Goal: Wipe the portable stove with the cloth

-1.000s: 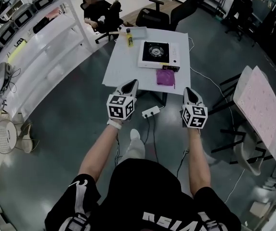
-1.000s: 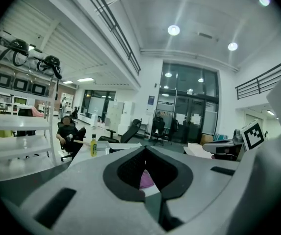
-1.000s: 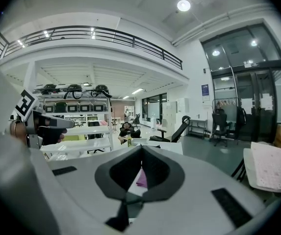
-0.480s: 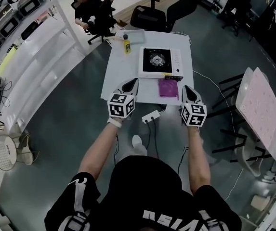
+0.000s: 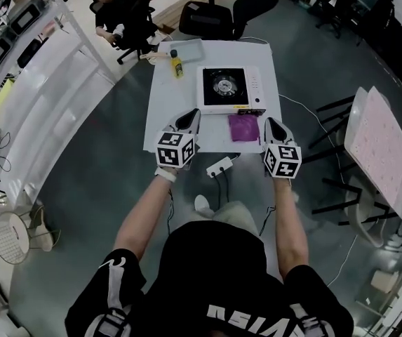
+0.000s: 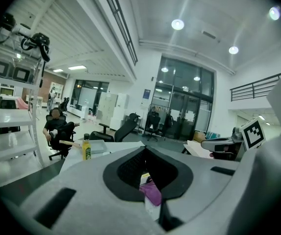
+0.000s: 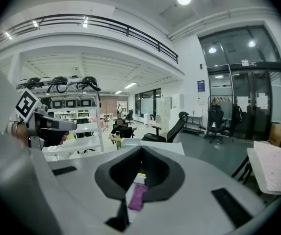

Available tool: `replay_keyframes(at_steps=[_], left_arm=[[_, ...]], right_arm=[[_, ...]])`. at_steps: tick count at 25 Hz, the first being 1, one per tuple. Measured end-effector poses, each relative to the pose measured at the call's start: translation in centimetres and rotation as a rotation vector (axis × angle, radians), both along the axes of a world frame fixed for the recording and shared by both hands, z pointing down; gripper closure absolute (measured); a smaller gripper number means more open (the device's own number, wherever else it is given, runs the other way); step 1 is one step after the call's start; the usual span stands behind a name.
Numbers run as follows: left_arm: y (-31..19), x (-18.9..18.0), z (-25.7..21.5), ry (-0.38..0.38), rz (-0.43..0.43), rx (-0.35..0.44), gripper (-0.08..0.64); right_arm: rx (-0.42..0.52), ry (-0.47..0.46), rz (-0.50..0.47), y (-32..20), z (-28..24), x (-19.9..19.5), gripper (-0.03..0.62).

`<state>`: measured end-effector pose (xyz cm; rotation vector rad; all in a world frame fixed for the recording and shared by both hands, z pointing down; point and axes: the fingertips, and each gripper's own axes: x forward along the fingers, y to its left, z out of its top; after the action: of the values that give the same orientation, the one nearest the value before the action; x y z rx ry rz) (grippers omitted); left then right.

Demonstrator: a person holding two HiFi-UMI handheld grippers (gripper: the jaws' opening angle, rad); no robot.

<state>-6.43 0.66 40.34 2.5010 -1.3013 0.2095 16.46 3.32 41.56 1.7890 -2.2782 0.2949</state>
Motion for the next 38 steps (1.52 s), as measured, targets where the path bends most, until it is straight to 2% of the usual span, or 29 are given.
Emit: replay_keyframes(at_steps=[28,38], left_arm=[[-4.6,3.3,3.6,-0.027,0.033,-0.058,0.554],[-5.2,4.3,7.6,-0.043,0.05,-0.121,0.554]], right_arm=[[-0.089,0.0,-0.032,-5.6,4.4,1.6,0.581],[-0.171,0.0,-0.061,-6.9,9.4,1.2,0.581]])
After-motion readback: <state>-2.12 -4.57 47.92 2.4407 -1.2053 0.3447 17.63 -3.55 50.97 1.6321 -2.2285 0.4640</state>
